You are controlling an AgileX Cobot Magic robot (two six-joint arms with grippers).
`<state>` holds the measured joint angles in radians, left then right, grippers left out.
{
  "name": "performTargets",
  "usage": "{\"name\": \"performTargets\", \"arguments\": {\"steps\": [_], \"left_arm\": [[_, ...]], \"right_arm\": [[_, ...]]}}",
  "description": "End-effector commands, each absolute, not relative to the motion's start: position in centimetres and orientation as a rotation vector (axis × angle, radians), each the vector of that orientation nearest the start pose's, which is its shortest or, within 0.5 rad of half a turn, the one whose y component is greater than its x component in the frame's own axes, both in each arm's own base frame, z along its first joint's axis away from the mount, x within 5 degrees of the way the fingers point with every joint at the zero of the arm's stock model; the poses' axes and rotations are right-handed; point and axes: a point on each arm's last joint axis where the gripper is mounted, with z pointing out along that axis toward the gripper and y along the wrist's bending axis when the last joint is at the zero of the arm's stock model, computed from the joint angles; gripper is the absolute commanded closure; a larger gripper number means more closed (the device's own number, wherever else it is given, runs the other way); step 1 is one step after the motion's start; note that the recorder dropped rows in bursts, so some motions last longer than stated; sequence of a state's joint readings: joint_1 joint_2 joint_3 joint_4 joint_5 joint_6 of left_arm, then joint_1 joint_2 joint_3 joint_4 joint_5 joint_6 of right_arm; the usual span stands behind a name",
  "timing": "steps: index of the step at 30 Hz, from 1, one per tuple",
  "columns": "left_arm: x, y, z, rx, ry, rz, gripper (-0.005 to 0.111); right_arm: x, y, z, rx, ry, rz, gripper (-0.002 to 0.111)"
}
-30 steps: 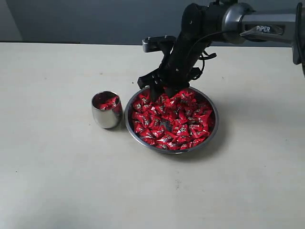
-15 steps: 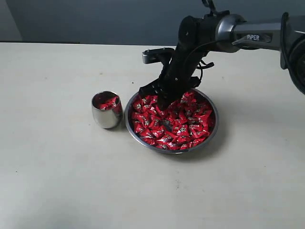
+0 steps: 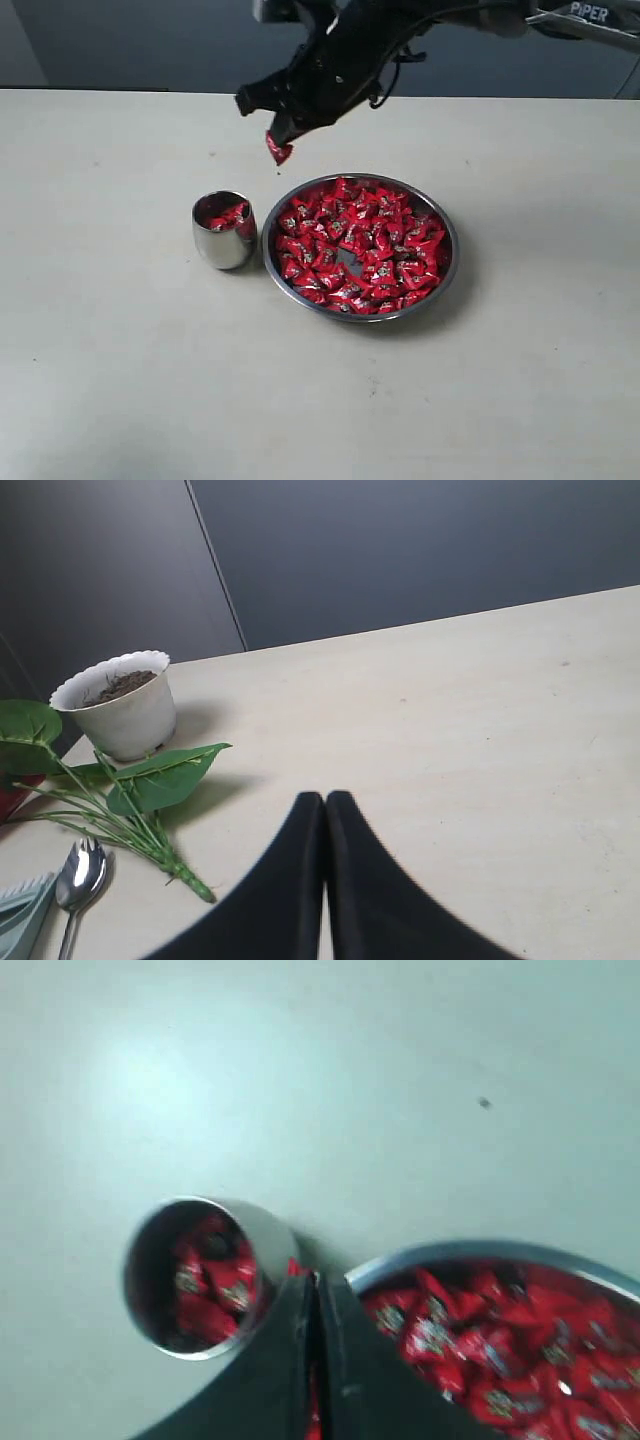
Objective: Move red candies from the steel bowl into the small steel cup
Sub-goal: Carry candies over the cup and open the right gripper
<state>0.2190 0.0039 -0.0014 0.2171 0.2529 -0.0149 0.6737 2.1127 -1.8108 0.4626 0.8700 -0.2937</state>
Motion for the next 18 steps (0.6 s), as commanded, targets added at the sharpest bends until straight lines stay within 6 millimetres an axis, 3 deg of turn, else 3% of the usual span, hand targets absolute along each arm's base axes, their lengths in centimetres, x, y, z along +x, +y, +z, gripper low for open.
{"name": "performTargets", "arguments": {"steps": [1,5,8,10,14,18], "left_arm": [[5.3,1.7,19.2,-0.056,1.729,0.350,0.106],[5.3,1.7,19.2,-0.056,1.729,0.350,0.106],[5.3,1.7,19.2,-0.056,1.729,0.350,0.106],[5.3,1.7,19.2,-0.056,1.729,0.350,0.106],[5.3,1.7,19.2,-0.056,1.729,0.350,0.106],[5.3,1.7,19.2,-0.056,1.729,0.350,0.106]], "right_arm": [[33.7,35.3,24.3,-1.072,2.382,0.754,0.108],[32.7,38.1,21.4,-1.154,2.399,0.761,0.108],[32.7,38.7,19.4,-1.177,2.428,0.746,0.108],[32.8,38.7,18.8,-1.183,2.443,0.740,0.101],[32.8,38.5,18.7,-1.210,2.452,0.714,0.068],[32.8,38.0,20.3,-1.240,2.433,0.652,0.066]]}}
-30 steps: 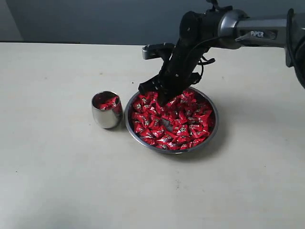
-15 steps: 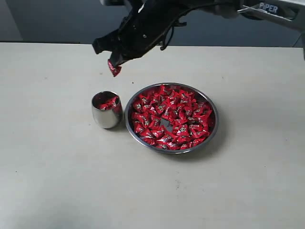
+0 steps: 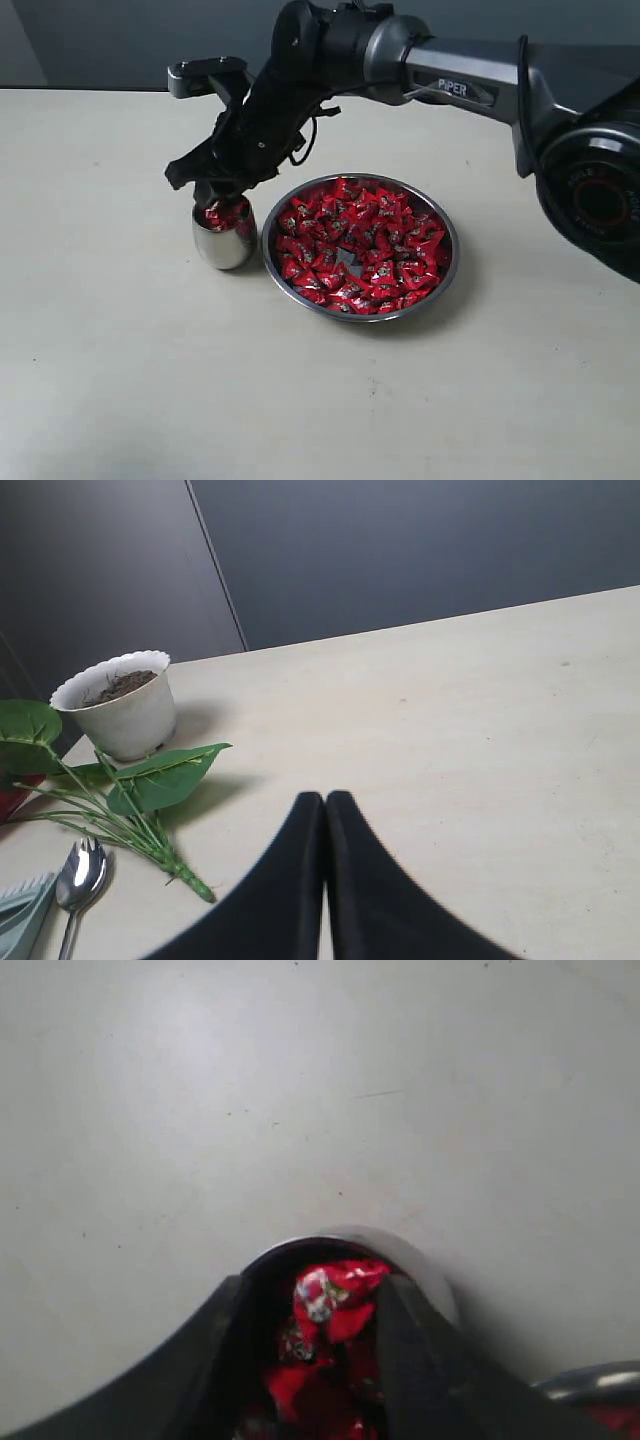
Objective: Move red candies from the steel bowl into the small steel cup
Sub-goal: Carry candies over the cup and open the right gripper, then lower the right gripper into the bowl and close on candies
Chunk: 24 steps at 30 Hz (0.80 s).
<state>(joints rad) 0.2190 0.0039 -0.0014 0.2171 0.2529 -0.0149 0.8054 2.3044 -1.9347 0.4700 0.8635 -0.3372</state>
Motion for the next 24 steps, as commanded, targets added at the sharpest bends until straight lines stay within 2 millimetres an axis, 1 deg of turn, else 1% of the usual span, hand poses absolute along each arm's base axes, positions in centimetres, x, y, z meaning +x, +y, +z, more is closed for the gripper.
{"name": "performTargets", "arguments": {"steps": [1,4,6,10,13,16,20,24], "left_arm": [[5.3,1.7,19.2,-0.056,1.729,0.350,0.106],[5.3,1.7,19.2,-0.056,1.729,0.350,0.106],[5.3,1.7,19.2,-0.056,1.729,0.350,0.106],[5.3,1.7,19.2,-0.056,1.729,0.350,0.106],[5.3,1.7,19.2,-0.056,1.729,0.350,0.106],[5.3,1.7,19.2,-0.056,1.729,0.350,0.106],[5.3,1.7,19.2,-0.056,1.729,0.350,0.106],[5.3,1.7,19.2,-0.056,1.729,0.350,0.106]], "right_arm": [[33.0,37.7,21.1,-1.227,2.438,0.631,0.066],[33.5,36.2,22.8,-1.203,2.451,0.557,0.066],[34.1,34.9,23.4,-1.200,2.479,0.514,0.066],[35.6,31.9,23.3,-1.146,2.614,0.468,0.066],[36.3,30.2,22.4,-1.107,2.698,0.436,0.066],[36.4,29.0,20.9,-1.096,2.761,0.409,0.066],[35.6,28.5,18.9,-1.103,2.838,0.411,0.066],[34.8,28.5,16.9,-1.057,2.903,0.491,0.066]]}}
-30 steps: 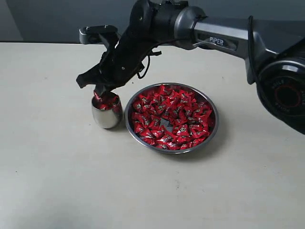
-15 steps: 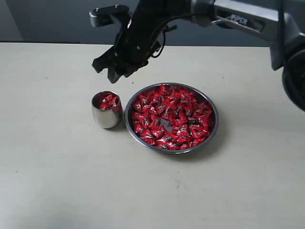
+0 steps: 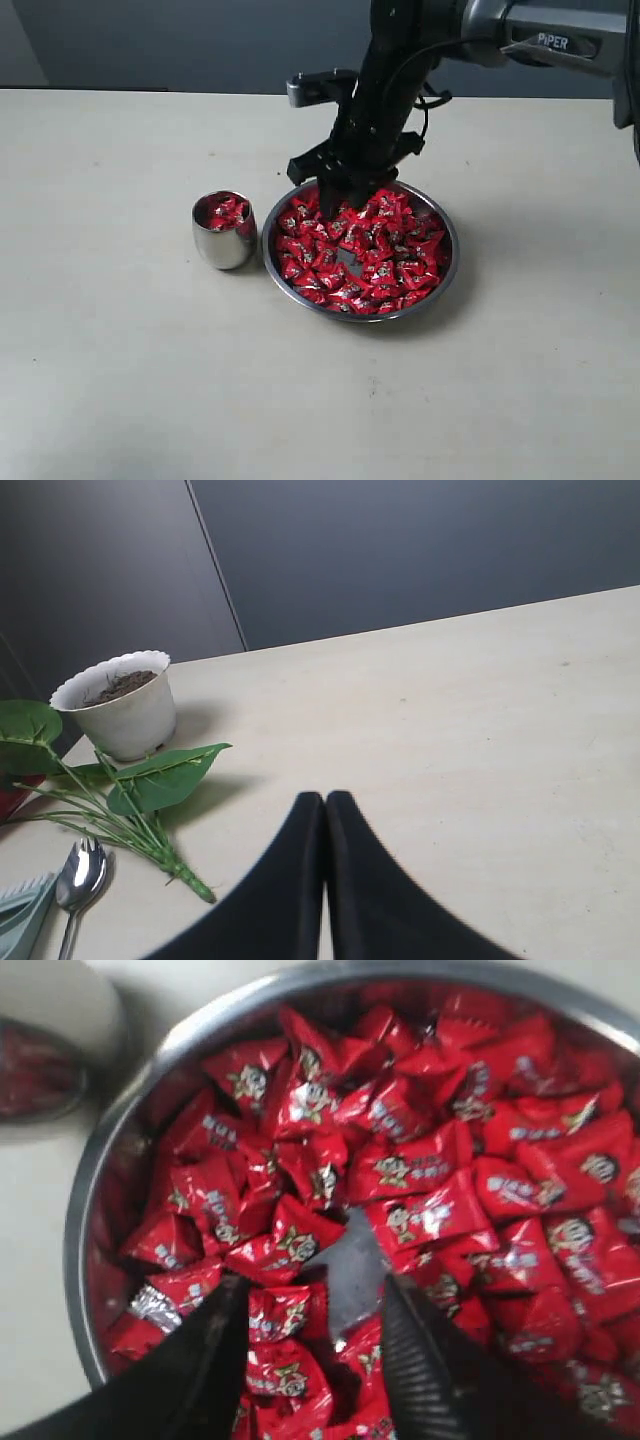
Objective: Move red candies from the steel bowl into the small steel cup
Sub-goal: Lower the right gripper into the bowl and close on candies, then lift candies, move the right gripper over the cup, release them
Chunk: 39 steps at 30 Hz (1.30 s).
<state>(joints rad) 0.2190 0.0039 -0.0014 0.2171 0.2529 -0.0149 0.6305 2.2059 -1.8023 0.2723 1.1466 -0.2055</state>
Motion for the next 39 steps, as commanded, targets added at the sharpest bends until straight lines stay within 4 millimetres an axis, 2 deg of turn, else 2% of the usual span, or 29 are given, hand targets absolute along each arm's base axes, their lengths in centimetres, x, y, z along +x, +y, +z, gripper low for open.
{"name": "performTargets", "arguments": {"steps": [1,9,18,20,23,24,27,32,36,39], "left_arm": [[5.3,1.7,19.2,-0.056,1.729,0.350,0.106],[5.3,1.7,19.2,-0.056,1.729,0.350,0.106],[5.3,1.7,19.2,-0.056,1.729,0.350,0.106],[5.3,1.7,19.2,-0.056,1.729,0.350,0.106],[5.3,1.7,19.2,-0.056,1.729,0.350,0.106],[5.3,1.7,19.2,-0.056,1.729,0.350,0.106],[5.3,1.7,19.2,-0.056,1.729,0.350,0.106],[5.3,1.7,19.2,-0.056,1.729,0.350,0.106],[5.3,1.7,19.2,-0.056,1.729,0.350,0.106],[5.3,1.7,19.2,-0.056,1.729,0.350,0.106]], "right_arm": [[34.6,28.6,16.3,-1.041,2.919,0.514,0.066],[34.3,29.3,13.5,-0.958,3.000,0.628,0.066],[34.8,28.9,11.2,-0.891,3.059,0.520,0.066],[34.9,28.9,11.2,-0.884,3.050,0.507,0.074],[35.0,28.8,11.4,-0.880,3.039,0.490,0.105],[35.0,28.8,11.6,-0.873,3.033,0.492,0.108],[35.1,28.8,13.2,-0.876,2.993,0.495,0.108],[35.1,28.7,17.4,-0.878,2.867,0.497,0.108],[35.2,29.3,21.0,-0.873,2.749,0.612,0.108],[35.2,30.6,22.9,-0.892,2.663,0.748,0.108]]}}
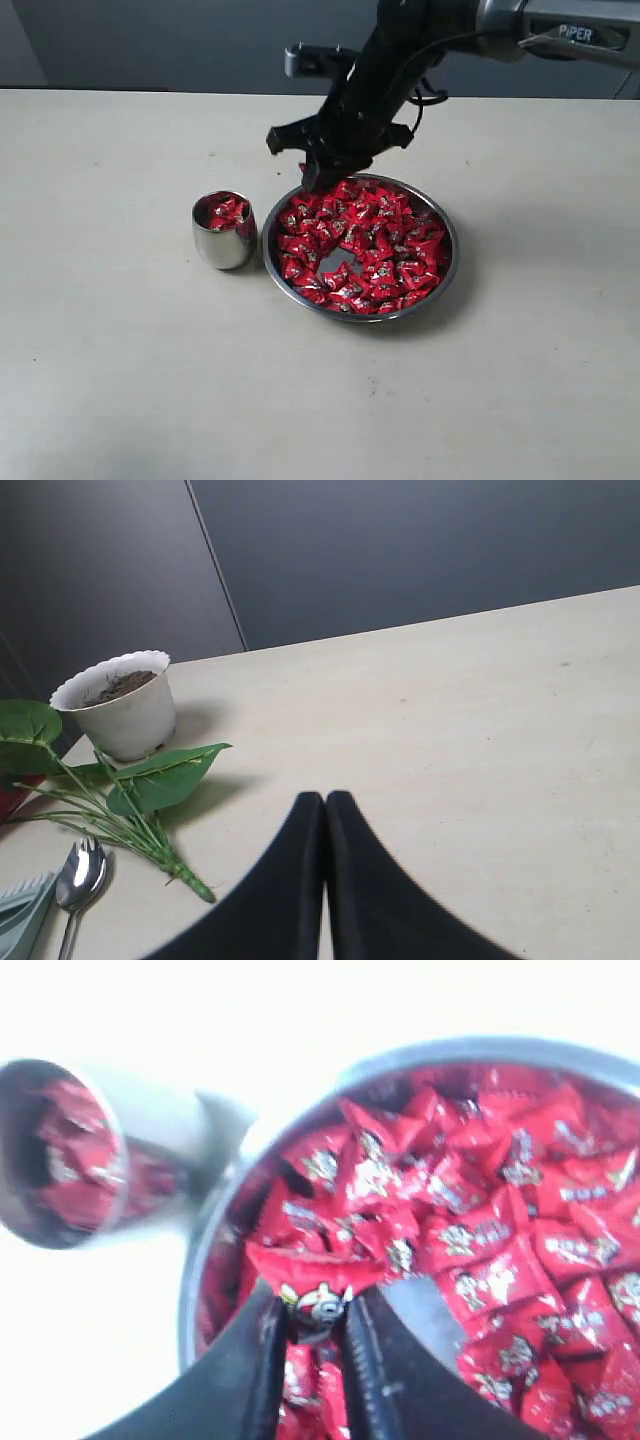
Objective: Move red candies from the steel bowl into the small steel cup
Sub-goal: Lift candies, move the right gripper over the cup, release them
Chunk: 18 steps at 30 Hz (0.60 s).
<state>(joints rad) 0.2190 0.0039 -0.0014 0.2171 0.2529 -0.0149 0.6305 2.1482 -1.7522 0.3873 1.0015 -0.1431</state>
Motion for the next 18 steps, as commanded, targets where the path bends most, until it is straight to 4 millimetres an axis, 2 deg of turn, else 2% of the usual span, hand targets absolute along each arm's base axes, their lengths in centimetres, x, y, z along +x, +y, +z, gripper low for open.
{"name": "performTargets", "arguments": {"steps": [1,6,9,18], "left_arm": [[5.3,1.7,19.2,-0.056,1.729,0.350,0.106],[5.3,1.7,19.2,-0.056,1.729,0.350,0.106],[5.3,1.7,19.2,-0.056,1.729,0.350,0.106],[5.3,1.7,19.2,-0.056,1.729,0.350,0.106]], "right_arm": [[35.2,31.2,23.4,-0.905,2.633,0.783,0.108],[34.3,34.5,23.6,-1.028,2.550,0.830,0.108],[33.8,36.0,22.7,-1.084,2.536,0.817,0.108],[33.0,38.0,19.6,-1.181,2.574,0.798,0.108]]}}
